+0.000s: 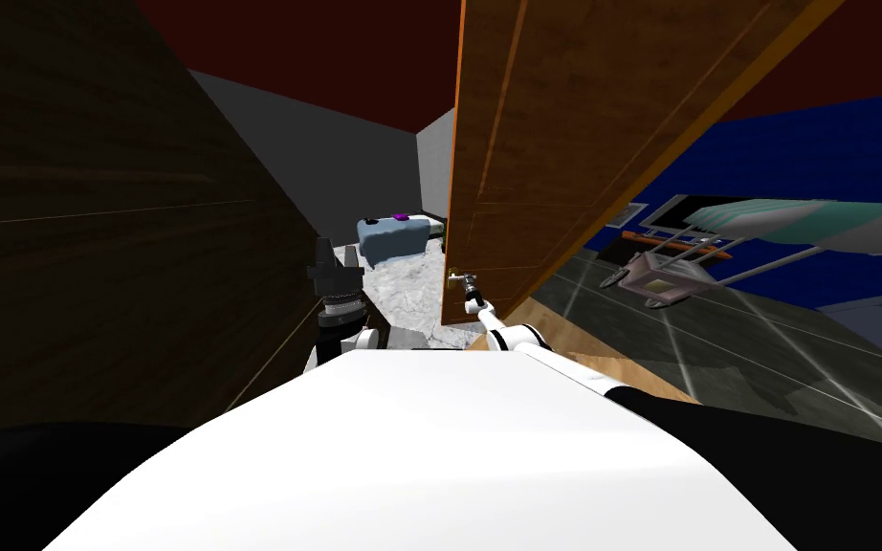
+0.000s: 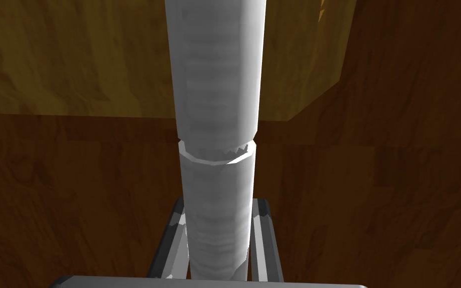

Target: Push the door open

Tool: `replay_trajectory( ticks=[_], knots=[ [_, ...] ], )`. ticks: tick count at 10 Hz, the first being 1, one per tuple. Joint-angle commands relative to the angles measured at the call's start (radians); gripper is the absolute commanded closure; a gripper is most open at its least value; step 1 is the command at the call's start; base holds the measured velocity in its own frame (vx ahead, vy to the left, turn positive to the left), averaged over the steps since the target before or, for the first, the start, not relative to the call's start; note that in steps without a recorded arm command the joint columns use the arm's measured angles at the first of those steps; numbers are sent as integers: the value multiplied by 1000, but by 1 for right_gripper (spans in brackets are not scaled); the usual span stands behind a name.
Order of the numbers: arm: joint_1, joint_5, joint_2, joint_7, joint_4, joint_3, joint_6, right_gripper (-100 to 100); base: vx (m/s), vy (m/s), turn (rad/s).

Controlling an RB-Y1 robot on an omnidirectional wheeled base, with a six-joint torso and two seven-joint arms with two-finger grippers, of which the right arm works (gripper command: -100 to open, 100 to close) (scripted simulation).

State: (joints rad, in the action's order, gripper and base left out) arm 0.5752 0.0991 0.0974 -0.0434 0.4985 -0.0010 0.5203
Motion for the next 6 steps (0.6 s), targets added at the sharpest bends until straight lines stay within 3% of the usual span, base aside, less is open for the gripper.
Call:
replay_trajectory(
  ticks=[1,3,6],
  knots=[
    [8,4,-4,8,-10,-11,8,100,137,165,-71],
    [1,6,5,9,-7,-18,3,100,92,86,-50],
    [8,18,-17,73,-7,-62,7,100,146,57,-115]
  ],
)
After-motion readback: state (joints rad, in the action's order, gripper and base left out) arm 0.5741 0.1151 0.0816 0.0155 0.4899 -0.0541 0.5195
